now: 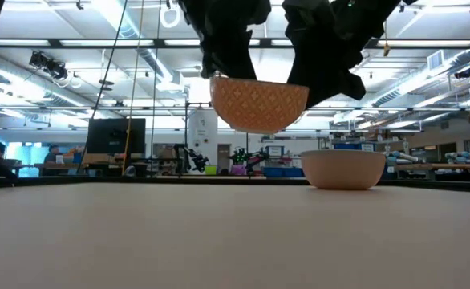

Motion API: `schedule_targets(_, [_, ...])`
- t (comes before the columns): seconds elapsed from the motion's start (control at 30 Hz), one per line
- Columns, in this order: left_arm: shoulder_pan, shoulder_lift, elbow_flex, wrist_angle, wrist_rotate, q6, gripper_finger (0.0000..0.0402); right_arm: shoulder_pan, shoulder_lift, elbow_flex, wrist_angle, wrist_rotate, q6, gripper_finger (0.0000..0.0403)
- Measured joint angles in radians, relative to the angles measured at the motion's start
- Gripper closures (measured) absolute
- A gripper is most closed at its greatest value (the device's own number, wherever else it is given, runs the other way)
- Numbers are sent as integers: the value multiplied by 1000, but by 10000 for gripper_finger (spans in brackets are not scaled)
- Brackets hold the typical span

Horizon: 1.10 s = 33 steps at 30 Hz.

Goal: Nest bowls inside each other
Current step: Stack the blue patterned bowl on top of the blue bowl

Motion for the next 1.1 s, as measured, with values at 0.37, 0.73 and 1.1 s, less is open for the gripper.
schedule_targets(0.37, [46,-77,1,-2,35,-144,322,-175,-83,-3,-154,31,-76,383])
schedule_targets(0.73, [78,-267,3,-215,-12,-149,256,-642,-219,-3,-386,150,-200,385])
schedule_targets(1.1, [14,-263,0,-339,-29,-233,255,-941,-208,-193,-276,-122,-250,385])
